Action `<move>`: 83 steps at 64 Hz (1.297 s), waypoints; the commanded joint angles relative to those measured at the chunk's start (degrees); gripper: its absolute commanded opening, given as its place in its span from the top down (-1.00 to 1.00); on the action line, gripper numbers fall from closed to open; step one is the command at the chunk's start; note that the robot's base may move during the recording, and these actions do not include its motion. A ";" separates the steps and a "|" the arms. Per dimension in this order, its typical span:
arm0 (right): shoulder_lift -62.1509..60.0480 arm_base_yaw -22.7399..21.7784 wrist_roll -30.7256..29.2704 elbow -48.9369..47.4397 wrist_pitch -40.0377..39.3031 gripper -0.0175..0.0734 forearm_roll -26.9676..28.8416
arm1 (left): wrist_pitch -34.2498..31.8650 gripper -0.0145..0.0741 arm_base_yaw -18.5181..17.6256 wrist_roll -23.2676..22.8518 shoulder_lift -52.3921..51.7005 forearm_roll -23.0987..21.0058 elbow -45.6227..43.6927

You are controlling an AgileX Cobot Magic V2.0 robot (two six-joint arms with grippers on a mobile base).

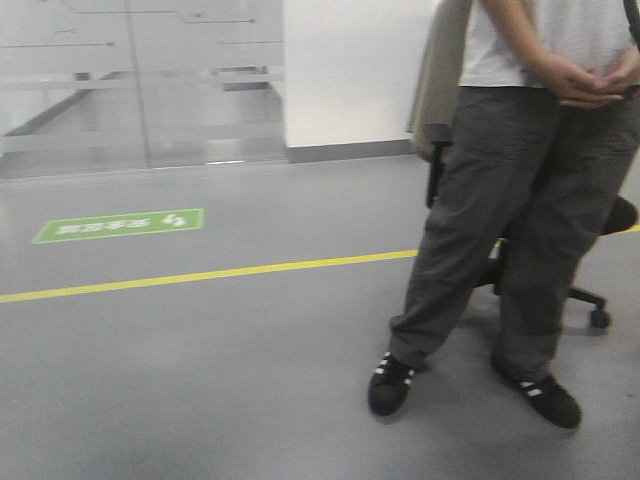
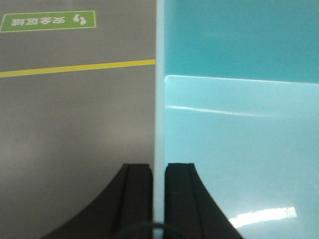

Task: Fetch blue bin and place on conveyor start
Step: 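Hold the bin in both grippers while the base drives to the conveyor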

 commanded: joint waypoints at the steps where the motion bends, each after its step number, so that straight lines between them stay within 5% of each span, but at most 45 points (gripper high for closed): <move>1: -0.68 -0.03 -0.62 -0.56 -1.26 0.97 -1.51 | -2.40 0.92 -0.38 0.16 -0.69 1.43 -0.76; 83: -0.68 -0.03 -0.62 -0.56 -1.39 0.97 -1.51 | -3.49 0.92 -0.38 0.16 -0.69 2.26 -0.76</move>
